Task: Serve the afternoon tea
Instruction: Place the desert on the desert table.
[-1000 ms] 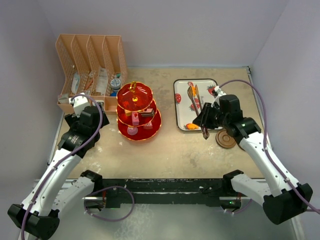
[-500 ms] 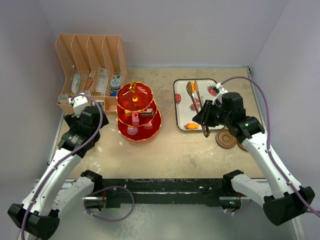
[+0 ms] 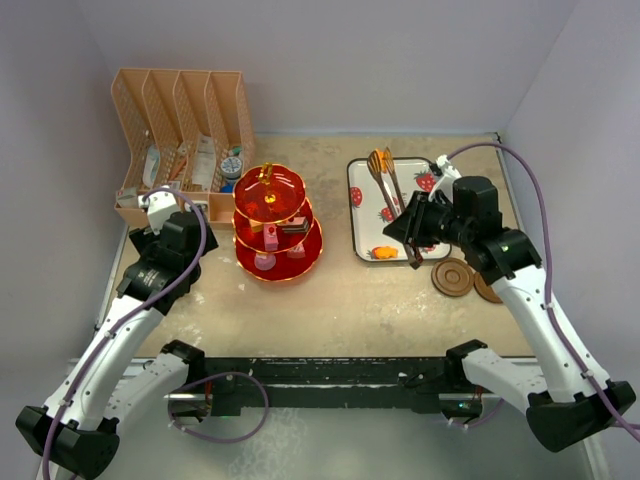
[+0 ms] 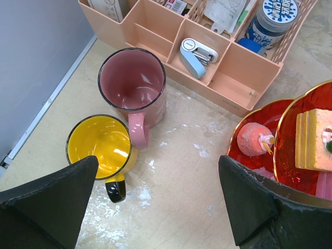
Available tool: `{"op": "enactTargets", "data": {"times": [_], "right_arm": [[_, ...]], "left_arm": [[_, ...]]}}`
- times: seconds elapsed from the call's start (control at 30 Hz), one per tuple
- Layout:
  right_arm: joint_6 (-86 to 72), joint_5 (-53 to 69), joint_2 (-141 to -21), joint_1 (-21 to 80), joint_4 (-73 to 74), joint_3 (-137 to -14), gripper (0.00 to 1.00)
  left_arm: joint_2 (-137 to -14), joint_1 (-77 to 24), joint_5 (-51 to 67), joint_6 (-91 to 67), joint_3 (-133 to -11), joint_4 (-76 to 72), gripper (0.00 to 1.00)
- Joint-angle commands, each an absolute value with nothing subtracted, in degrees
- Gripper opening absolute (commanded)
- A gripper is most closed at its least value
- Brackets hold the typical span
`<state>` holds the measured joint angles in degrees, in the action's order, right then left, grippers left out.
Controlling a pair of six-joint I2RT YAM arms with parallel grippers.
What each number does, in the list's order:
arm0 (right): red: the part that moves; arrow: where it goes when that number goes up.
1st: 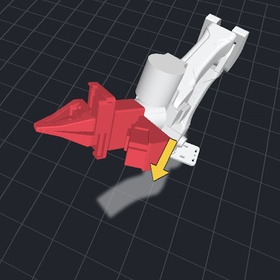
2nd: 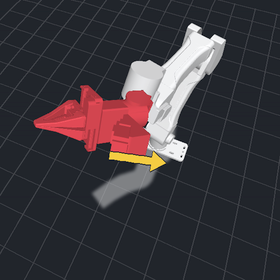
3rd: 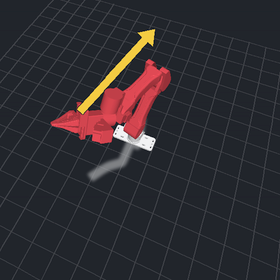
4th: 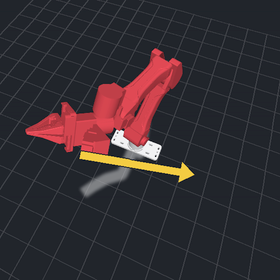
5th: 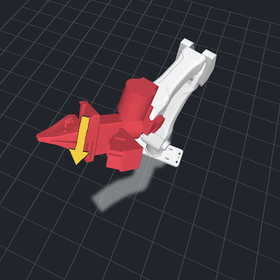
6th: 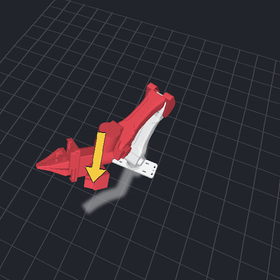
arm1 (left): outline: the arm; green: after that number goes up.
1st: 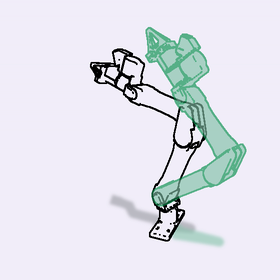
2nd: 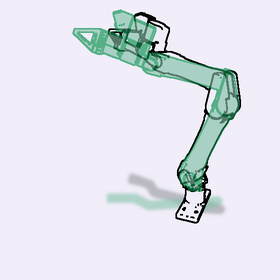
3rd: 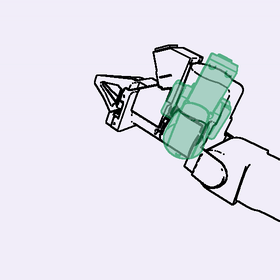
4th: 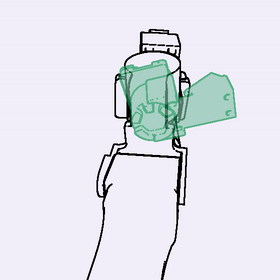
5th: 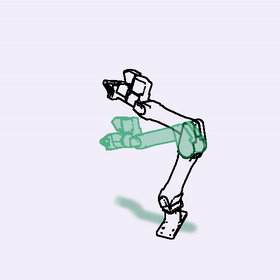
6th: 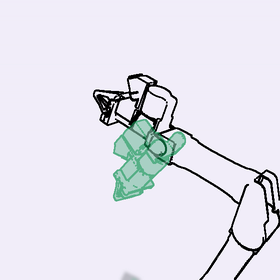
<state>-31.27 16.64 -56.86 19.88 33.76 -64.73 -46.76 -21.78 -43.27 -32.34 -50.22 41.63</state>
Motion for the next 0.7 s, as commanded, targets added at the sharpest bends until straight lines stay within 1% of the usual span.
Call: {"op": "enactTargets", "data": {"times": [0.0, 0.5, 0.67], "right_arm": [[-30.6, 20.3, -56.2, 20.0, 31.9, -68.0, 0.24], [-32.6, 27.1, -59.8, 22.2, 27.4, -73.2, 0.23], [-32.9, 26.4, -63.2, 25.9, 26.6, -75.4, 0.23]], "left_arm": [[-46.7, -21.9, -43.7, -32.7, -50.7, 40.5, 0.97], [-46.1, -22.0, -43.6, -32.6, -50.6, 40.4, 0.97], [-46.7, -22.0, -43.4, -32.5, -50.8, 40.6, 0.97]]}}
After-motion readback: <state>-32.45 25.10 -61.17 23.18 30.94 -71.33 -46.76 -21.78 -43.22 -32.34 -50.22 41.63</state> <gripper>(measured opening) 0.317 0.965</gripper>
